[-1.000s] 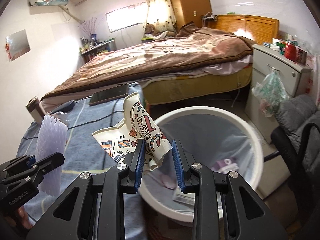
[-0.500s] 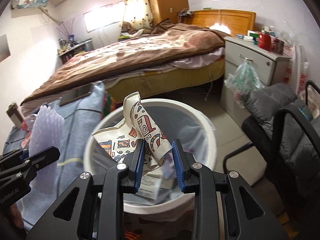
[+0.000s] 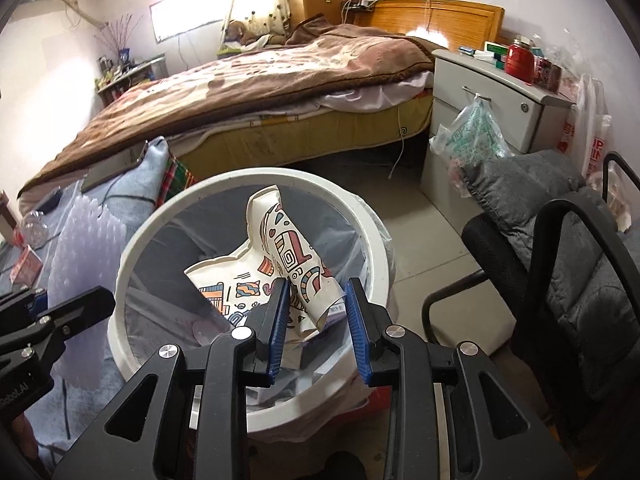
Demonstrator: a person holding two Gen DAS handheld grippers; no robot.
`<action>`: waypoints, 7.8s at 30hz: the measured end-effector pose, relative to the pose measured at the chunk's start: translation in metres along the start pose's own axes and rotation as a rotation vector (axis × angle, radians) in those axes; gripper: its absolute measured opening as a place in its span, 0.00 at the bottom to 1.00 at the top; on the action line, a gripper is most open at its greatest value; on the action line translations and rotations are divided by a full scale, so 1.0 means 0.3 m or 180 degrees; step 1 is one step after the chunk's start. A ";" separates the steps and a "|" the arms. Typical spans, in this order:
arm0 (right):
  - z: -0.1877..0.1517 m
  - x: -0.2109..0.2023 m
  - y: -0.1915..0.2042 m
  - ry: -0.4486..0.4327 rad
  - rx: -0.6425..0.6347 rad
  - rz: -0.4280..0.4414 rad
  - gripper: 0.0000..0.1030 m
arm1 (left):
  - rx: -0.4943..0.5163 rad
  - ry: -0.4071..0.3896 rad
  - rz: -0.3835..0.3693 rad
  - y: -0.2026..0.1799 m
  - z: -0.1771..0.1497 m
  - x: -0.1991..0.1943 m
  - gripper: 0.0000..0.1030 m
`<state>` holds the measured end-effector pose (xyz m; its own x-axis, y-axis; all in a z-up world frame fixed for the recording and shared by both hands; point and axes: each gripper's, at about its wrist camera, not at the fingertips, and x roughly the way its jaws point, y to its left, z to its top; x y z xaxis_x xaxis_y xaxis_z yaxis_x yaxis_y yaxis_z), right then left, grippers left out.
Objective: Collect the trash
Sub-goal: 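Open both grippers over the bin to drop the foam net and paper cup, then move both grippers back over the table toward the juice carton and jelly cup, then grasp the red-labelled jelly cup with the right gripper while the left grasps the pink juice carton, then carry the juice carton and jelly cup over the white bin, then open both grippers over the bin to drop the carton and jelly cup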
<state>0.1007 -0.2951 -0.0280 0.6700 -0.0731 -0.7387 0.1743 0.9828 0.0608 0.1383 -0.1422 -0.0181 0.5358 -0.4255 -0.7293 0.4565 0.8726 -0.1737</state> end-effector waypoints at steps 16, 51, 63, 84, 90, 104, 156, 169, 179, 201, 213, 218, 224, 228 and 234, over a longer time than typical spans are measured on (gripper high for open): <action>-0.001 -0.035 -0.015 -0.0091 0.0101 0.0030 0.52 | -0.0091 -0.0075 -0.0001 0.015 -0.006 -0.041 0.42; -0.010 -0.149 0.225 -0.0410 -0.0099 0.0354 0.52 | -0.0382 -0.0536 0.0572 0.295 -0.144 -0.355 0.46; -0.030 -0.176 0.411 -0.0456 -0.0384 0.0637 0.52 | -0.0648 -0.0631 0.0862 0.492 -0.232 -0.475 0.47; -0.114 -0.152 0.768 -0.0154 -0.0935 0.1287 0.52 | -0.1254 -0.0690 0.1312 0.824 -0.421 -0.647 0.49; -0.143 -0.129 0.869 -0.0022 -0.1044 0.1497 0.52 | -0.1301 -0.0654 0.1351 0.875 -0.453 -0.653 0.50; -0.204 -0.038 1.093 0.0270 -0.1442 0.1572 0.52 | -0.1330 -0.0596 0.1332 0.973 -0.440 -0.625 0.51; -0.082 -0.010 0.767 0.0095 -0.0569 0.1305 0.46 | -0.0720 -0.0043 0.1003 0.875 -0.180 -0.216 0.58; -0.068 -0.075 0.692 -0.0052 -0.0454 0.1291 0.46 | -0.0622 -0.0175 0.0962 0.747 -0.173 -0.297 0.58; -0.054 -0.122 0.587 -0.0190 -0.0323 0.1186 0.46 | -0.0448 -0.0336 0.0862 0.627 -0.136 -0.349 0.58; -0.030 -0.182 0.266 -0.0402 0.0104 0.0816 0.46 | 0.0035 -0.0388 0.0474 0.275 -0.046 -0.270 0.58; -0.015 -0.166 0.110 -0.0387 0.0250 0.0535 0.46 | 0.0195 -0.0295 0.0284 0.108 -0.015 -0.176 0.58; -0.005 -0.127 0.055 -0.0307 0.0228 0.0401 0.46 | 0.0267 -0.0230 0.0191 0.044 -0.011 -0.129 0.58; 0.001 -0.077 -0.002 -0.0194 0.0232 0.0315 0.46 | 0.0329 -0.0148 0.0159 -0.009 -0.007 -0.075 0.58; 0.007 -0.057 -0.012 -0.0135 0.0191 0.0295 0.46 | 0.0332 -0.0081 0.0165 -0.026 -0.004 -0.037 0.59; 0.015 -0.019 -0.026 -0.0019 0.0137 0.0258 0.47 | 0.0281 -0.0012 0.0165 -0.034 0.007 -0.001 0.59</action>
<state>0.0987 -0.3033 -0.0211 0.6875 0.0052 -0.7262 0.1500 0.9774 0.1490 0.1350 -0.1514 -0.0148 0.5631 -0.3813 -0.7332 0.4888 0.8690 -0.0765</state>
